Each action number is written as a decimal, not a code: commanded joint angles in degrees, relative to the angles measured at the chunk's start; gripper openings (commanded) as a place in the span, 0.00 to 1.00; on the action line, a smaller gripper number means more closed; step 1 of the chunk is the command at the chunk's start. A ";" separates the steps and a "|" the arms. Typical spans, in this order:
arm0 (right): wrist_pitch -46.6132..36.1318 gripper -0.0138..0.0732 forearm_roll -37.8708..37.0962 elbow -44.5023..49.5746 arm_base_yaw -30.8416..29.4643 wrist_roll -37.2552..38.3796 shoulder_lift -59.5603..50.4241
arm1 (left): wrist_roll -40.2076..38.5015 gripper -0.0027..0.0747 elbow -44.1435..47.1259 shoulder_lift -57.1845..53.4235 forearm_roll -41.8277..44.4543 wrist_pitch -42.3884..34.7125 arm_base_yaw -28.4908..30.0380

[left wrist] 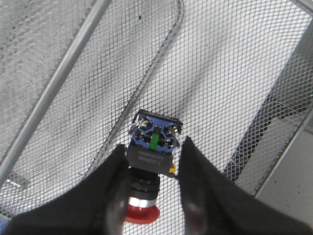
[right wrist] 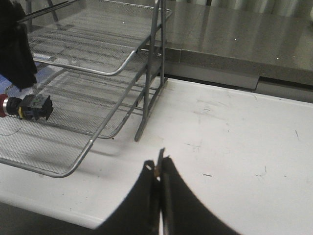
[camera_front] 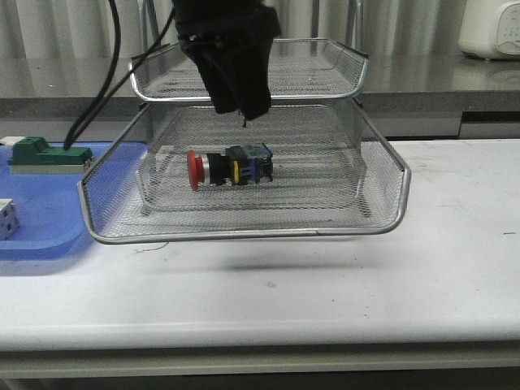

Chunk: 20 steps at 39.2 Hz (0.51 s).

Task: Place button on rack with both arms
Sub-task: 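Lower the red button into the middle tray and open the left gripper, then raise the left gripper up and away from the rack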

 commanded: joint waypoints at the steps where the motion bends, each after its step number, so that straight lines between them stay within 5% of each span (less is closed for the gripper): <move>1: -4.47 0.03 0.52 -1.46 0.08 -0.14 0.62 | -2.31 0.08 -0.95 -6.42 0.37 3.24 -0.16; 3: -4.47 0.03 0.52 -1.46 0.08 -0.14 0.62 | -3.23 0.01 0.04 -7.86 1.60 3.24 0.24; 12: -4.47 0.03 0.52 -1.46 0.08 -0.14 0.62 | -7.72 0.01 9.44 -16.34 1.80 1.85 6.11; 20: -4.47 0.03 0.52 -1.46 0.08 -0.14 0.62 | -14.36 0.01 24.87 -28.26 0.73 -9.20 15.08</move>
